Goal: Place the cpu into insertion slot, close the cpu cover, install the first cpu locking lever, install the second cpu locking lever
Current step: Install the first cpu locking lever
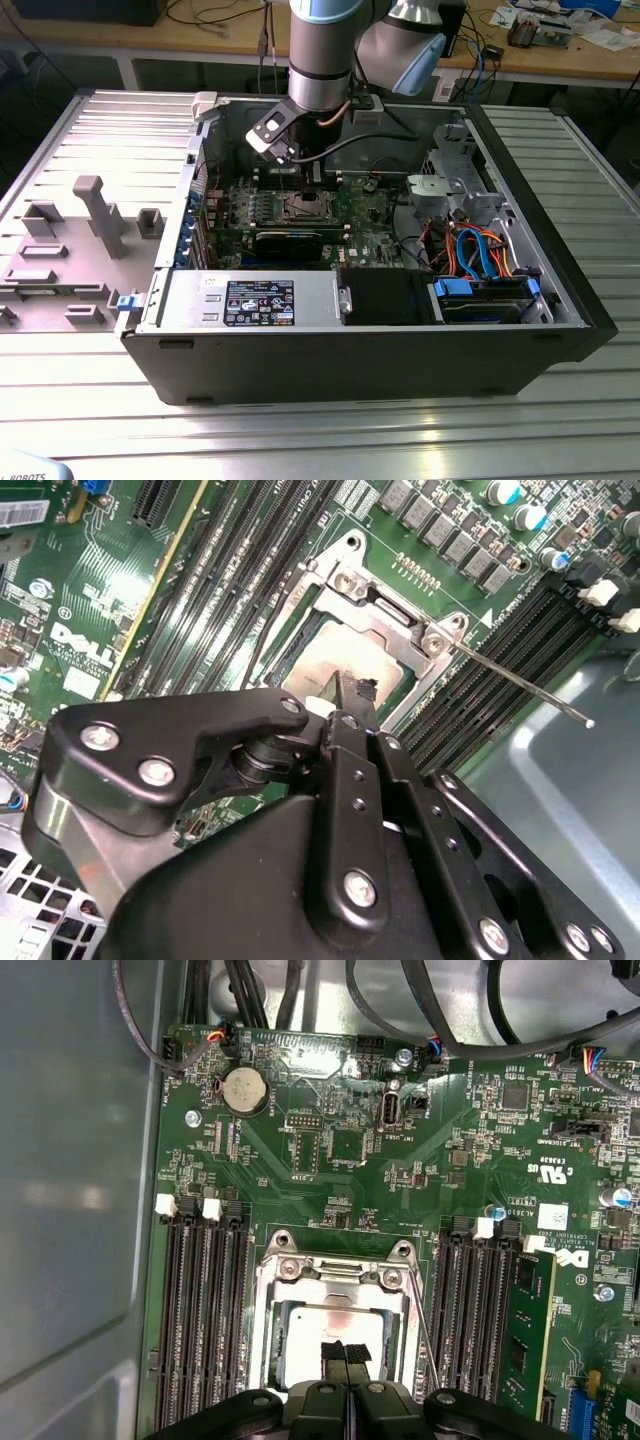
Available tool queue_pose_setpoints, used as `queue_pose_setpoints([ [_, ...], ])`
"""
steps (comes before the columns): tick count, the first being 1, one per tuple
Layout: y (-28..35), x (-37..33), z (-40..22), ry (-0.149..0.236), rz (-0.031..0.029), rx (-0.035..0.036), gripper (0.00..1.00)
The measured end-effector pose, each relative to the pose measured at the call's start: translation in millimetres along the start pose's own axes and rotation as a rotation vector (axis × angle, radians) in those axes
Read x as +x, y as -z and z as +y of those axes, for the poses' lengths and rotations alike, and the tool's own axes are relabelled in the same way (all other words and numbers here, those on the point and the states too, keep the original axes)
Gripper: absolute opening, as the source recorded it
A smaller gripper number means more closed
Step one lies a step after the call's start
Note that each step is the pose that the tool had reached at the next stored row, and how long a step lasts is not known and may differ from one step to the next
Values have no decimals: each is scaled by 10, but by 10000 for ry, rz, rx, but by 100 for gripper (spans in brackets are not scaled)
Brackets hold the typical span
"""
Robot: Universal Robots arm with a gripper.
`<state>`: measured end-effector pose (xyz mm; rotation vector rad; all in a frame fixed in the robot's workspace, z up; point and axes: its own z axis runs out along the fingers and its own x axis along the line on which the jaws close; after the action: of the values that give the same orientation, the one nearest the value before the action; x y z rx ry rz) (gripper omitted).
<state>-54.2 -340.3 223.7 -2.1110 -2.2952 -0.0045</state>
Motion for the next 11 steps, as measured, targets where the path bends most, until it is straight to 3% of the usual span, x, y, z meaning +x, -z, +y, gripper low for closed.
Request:
queue_pose_setpoints([
  [11, 5, 0, 0, 0, -1, 1, 11],
])
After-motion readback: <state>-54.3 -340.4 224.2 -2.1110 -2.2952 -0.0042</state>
